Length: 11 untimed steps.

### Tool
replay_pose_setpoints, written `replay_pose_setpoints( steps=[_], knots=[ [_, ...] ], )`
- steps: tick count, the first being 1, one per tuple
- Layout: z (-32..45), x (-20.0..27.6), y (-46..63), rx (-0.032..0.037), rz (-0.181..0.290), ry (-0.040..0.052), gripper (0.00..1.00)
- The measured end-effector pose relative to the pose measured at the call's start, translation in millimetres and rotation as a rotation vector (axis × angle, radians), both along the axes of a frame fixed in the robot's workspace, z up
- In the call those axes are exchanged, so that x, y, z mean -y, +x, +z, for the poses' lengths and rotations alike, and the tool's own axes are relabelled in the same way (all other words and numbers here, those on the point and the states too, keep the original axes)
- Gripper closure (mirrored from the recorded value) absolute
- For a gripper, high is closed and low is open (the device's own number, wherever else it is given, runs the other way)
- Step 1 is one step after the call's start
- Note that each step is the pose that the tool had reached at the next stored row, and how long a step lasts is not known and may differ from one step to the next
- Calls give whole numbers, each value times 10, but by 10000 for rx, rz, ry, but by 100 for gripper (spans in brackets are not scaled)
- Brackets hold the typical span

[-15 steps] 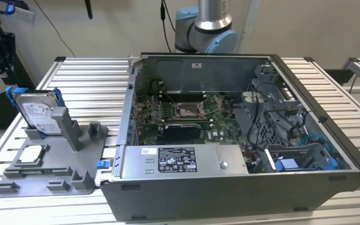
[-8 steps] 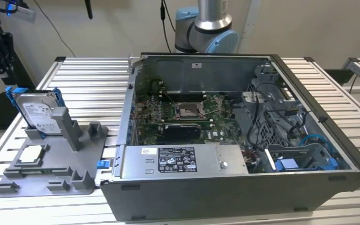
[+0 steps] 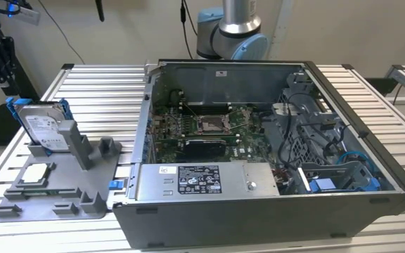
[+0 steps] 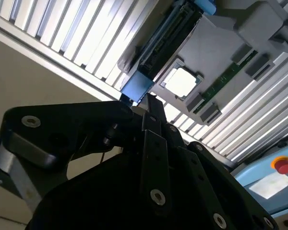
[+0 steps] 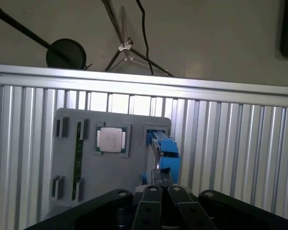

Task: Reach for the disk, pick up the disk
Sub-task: 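Pick up the disk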

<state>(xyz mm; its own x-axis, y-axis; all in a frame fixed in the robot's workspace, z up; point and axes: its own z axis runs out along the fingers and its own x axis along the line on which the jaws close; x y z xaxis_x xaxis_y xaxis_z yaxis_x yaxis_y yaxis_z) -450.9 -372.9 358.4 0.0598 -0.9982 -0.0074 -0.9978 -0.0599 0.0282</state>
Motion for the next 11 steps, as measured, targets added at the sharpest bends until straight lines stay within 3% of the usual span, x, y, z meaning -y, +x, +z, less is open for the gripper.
replay_pose_setpoints(
  steps=[6,11],
  knots=[
    [-5,0,0,15,38,0,100],
    [-28,0,0,140,192,1,100]
  ],
)
